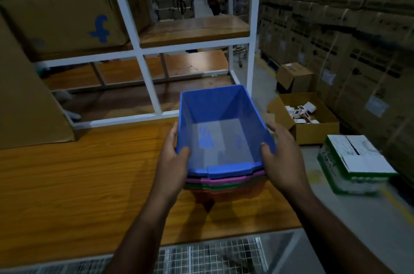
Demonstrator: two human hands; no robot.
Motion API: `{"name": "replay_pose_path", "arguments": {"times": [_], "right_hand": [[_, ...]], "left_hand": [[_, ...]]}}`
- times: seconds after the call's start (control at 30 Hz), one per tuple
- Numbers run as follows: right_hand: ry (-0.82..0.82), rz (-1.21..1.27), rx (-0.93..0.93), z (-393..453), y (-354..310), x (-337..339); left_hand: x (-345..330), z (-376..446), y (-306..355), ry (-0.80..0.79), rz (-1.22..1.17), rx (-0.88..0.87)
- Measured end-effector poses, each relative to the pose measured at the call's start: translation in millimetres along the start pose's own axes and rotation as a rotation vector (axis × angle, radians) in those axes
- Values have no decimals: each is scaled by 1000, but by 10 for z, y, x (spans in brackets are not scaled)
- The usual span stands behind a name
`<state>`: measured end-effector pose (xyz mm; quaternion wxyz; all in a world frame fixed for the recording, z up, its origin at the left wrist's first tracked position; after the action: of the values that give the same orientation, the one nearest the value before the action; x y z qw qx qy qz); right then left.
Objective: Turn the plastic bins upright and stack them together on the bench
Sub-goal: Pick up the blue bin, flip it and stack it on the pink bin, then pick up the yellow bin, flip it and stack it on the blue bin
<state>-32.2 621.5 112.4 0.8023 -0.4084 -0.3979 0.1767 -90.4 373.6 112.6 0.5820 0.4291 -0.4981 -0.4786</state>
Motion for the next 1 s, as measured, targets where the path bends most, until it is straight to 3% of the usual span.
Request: {"name": "replay_pose_path", "arguments": {"times": [0.13, 0.23, 0.37, 0.67, 1.0], "right_hand": [[-72, -140, 239, -120, -271, -113], [-234, -247, 311, -241, -347, -319], [-255, -313, 335, -290, -335, -371], [-283, -74, 404, -475, -610, -620], [-467, 73, 660, -1253, -1589, -1377]], "left_hand": [[-172, -153, 62, -46, 515, -316], [-291, -210, -6, -77, 684, -370], [-260, -232, -56, -71, 677, -370], [183, -408, -222, 34, 628, -279], [1413, -706, -327, 312, 626, -252]]}}
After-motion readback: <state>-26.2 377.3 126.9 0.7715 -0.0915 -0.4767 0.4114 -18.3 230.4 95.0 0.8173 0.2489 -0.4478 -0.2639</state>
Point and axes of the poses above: each hand's wrist, its own z-axis towards the middle knuckle, its own x-axis out of the back of the hand, y = z × x, the point moved 8 cm from there along z, towards the middle knuckle, and after that the axes turned 5 degrees about y, right-handed, at the moved point
